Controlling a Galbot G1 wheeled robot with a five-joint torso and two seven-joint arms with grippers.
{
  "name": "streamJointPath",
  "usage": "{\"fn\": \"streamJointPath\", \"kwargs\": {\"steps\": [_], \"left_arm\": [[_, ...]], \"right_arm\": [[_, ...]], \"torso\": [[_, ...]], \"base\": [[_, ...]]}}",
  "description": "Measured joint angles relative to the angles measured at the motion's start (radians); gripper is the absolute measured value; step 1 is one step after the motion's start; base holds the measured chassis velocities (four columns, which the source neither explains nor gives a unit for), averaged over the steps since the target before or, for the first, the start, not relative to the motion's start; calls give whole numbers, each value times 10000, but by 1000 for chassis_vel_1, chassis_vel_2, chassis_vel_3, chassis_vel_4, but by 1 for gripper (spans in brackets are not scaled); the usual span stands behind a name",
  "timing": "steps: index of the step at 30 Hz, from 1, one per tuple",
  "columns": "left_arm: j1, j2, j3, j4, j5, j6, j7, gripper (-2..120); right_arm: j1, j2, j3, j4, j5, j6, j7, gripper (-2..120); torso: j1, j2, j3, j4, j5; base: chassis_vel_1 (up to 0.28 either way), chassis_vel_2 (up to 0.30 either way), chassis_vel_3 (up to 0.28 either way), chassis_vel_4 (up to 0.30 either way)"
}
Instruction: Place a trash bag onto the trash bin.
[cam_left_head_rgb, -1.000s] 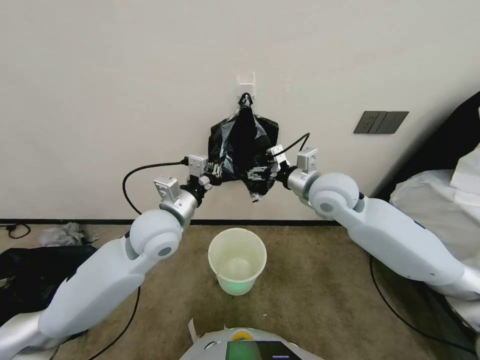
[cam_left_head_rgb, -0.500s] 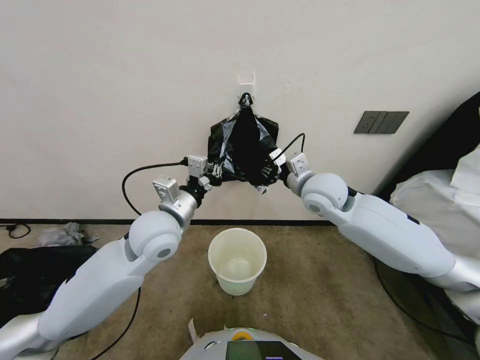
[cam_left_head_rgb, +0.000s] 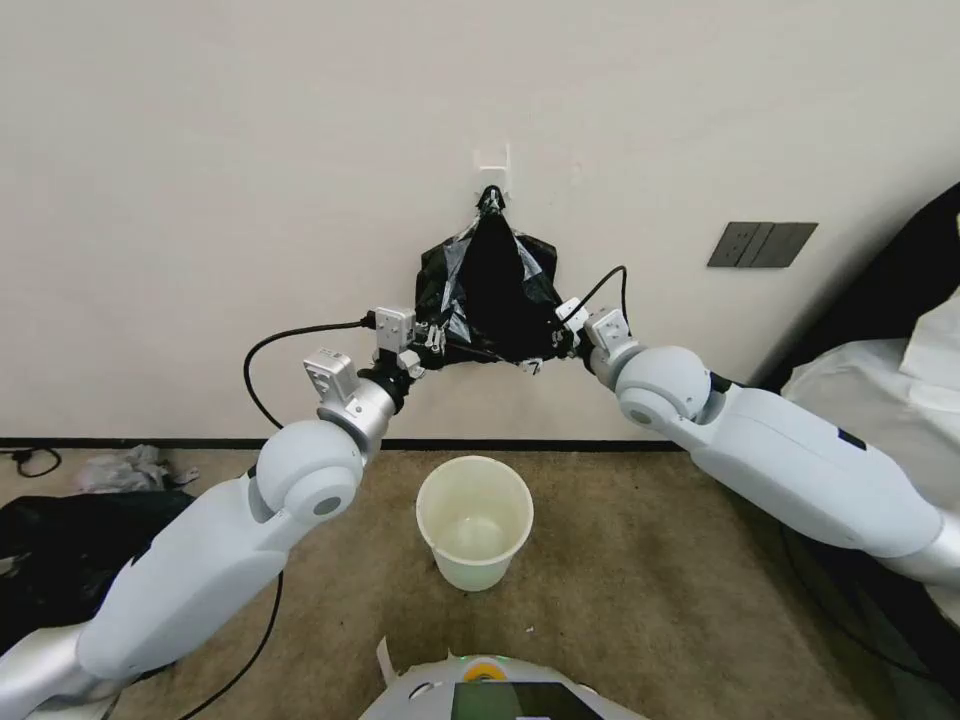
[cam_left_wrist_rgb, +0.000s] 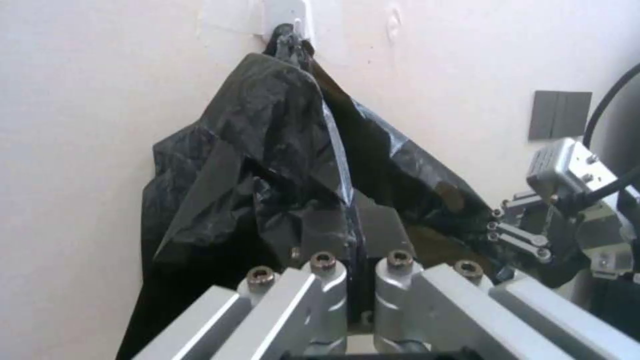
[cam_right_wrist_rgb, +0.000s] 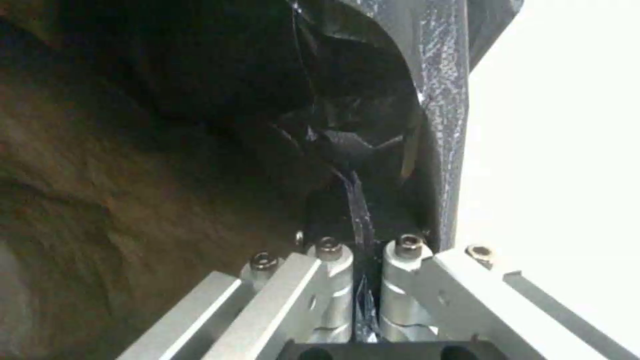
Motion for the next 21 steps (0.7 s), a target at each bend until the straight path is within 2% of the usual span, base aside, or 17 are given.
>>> {"fn": "streamJointPath", "kwargs": {"steps": [4,6,7,10,11,15,21], "left_arm": [[175,-5,-52,1,40,-11,2,0],[439,-11,-195,-26,74,-26,25,0],[439,-11,-195,-26,74,-26,25,0],[899,27,-498,-185,109,-65,94,0],[899,27,-498,-185,109,-65,94,0],[1653,100,-889,-528,342,-141,209,0],[2438,119,-1213,-926,598,-192,255,0]], "right_arm": [[-554,33,750,356,674,435,-83,0],[-1335,-34,1655,874,1624,1033,-120,0],[-1335,-34,1655,874,1624,1033,-120,0],[-2589,-223,2848,1613,3180,2016,-208,0],[-2589,-223,2848,1613,3180,2016,-208,0],[-4496,-271,4090,2413,3966,2955,-389,0],[-5647,13,4973,3030,4114,3344,-366,0]], "torso": [[0,0,0,0,-2],[0,0,0,-1,1],[0,0,0,-1,1],[0,0,-1,-3,1],[0,0,-1,-3,1],[0,0,-1,-3,3],[0,0,-1,1,-3]], "base": [[0,0,0,0],[0,0,0,0],[0,0,0,0],[0,0,0,0],[0,0,0,0],[0,0,0,0],[0,0,0,0]]}}
